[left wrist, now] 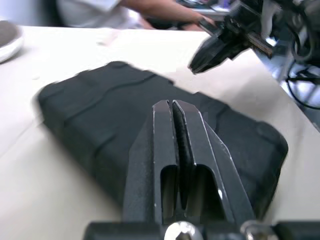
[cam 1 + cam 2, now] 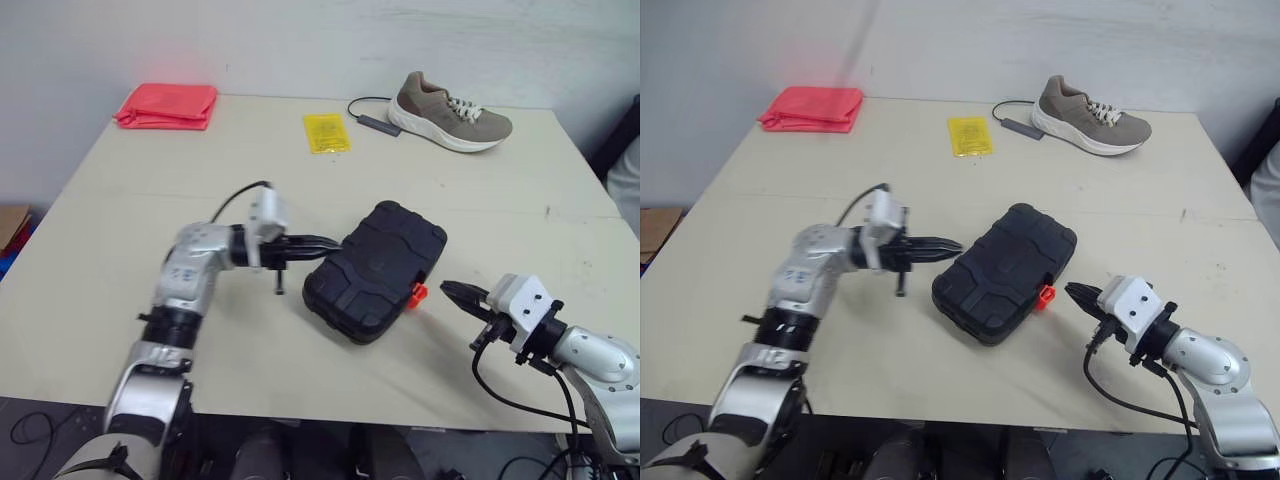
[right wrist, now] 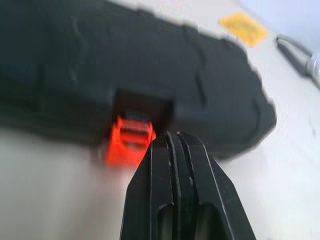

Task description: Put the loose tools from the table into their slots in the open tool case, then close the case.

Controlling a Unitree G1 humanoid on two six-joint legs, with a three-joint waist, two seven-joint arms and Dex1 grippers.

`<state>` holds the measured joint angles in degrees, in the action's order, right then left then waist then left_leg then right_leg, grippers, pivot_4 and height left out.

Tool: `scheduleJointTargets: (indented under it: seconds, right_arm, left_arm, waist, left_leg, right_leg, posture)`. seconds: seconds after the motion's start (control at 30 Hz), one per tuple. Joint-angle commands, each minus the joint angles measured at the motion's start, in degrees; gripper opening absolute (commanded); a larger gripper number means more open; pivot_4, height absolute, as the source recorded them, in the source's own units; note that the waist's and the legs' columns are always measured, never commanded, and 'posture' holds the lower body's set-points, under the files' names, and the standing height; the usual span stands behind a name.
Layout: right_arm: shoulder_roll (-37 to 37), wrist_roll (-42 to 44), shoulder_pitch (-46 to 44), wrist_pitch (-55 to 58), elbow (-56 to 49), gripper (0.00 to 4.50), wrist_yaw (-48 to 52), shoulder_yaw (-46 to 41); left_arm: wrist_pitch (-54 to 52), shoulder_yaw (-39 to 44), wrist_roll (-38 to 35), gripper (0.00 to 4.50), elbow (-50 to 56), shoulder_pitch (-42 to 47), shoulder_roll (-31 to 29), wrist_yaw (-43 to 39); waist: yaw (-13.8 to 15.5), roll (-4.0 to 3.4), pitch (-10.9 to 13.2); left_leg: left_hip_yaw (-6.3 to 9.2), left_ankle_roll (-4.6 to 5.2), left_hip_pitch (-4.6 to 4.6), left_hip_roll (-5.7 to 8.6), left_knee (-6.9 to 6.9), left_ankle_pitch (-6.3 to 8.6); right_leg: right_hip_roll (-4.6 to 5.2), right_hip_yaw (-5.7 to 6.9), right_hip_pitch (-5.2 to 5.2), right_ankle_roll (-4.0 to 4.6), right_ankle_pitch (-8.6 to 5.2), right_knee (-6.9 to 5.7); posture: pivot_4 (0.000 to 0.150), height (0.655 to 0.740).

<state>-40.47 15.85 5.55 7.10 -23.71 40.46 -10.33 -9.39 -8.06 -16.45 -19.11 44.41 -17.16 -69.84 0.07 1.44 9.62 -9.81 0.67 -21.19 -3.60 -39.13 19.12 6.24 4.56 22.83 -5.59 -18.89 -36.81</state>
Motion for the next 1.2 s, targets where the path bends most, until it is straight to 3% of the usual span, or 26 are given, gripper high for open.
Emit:
scheduleJointTargets:
  seconds: [0.03, 0.17, 0.3, 0.67, 1.03, 1.2]
  right_arm:
    - [1.48, -0.95, -0.81, 3.62, -3.33, 0.00, -2.99, 1.45]
    - [2.13, -3.86, -1.09, 4.77, -3.28, 0.00, -3.97, 4.40]
    - [2.24, -6.14, -0.47, 4.56, -2.12, 0.00, -4.37, 5.62]
    - [3.03, -7.20, 7.43, 5.01, -0.78, 0.00, -4.18, 4.82]
    - [10.02, -6.94, -5.13, -0.75, 14.65, 0.00, -2.74, 9.38]
    - [11.63, -1.42, -8.04, 0.94, 13.34, 0.00, 0.97, 9.44]
  left_arm:
    - [1.91, -5.05, 5.69, 0.06, -4.82, 4.49, 3.77, 3.56]
    - [10.20, -9.22, 11.44, 0.06, -10.72, 8.57, 7.30, 6.07]
    - [10.19, -10.57, 13.95, 0.06, -13.34, 10.67, 10.28, 8.51]
    - [7.20, -11.62, 16.70, 0.06, -14.57, 9.03, 8.71, 9.35]
    - [1.76, -13.73, 19.09, 0.06, -15.81, 7.85, 7.15, 9.83]
    - [1.56, -15.35, 20.17, 0.06, -17.29, 6.85, 6.78, 9.78]
  waist:
    - [-0.08, 0.00, 0.00]
    - [-0.23, -0.03, 0.00]
    - [-0.04, -0.02, 0.01]
    - [-0.19, -0.07, -0.03]
    - [-0.38, -0.15, -0.12]
    - [-0.40, -0.18, -0.20]
  left_leg:
    - [0.00, 0.00, 0.00, -0.01, 0.02, 0.00]
    - [-0.04, -0.02, 0.00, 0.04, 0.04, 0.01]
    - [0.01, -0.02, -0.09, -0.08, 0.04, 0.01]
    - [0.07, 0.03, 0.01, -0.08, 0.03, 0.04]
    - [0.04, 0.02, 0.13, -0.11, 0.03, 0.03]
    - [0.04, 0.01, 0.13, -0.14, 0.03, 0.03]
  right_leg:
    - [-0.02, 0.00, 0.00, 0.00, 0.00, 0.03]
    - [-0.18, -0.06, 0.05, 0.03, -0.02, 0.06]
    - [-0.17, -0.06, 0.10, 0.04, -0.02, 0.09]
    - [-0.10, -0.01, -0.01, 0.04, -0.02, 0.08]
    - [-0.15, -0.04, -0.06, 0.05, -0.03, 0.03]
    - [-0.17, -0.06, -0.06, 0.06, -0.03, 0.01]
  posture:
    - [0.150, 0.7400]
    - [0.150, 0.7400]
    - [0.150, 0.7400]
    - [0.150, 0.7400]
    - [0.150, 0.7400]
    - [0.150, 0.7400]
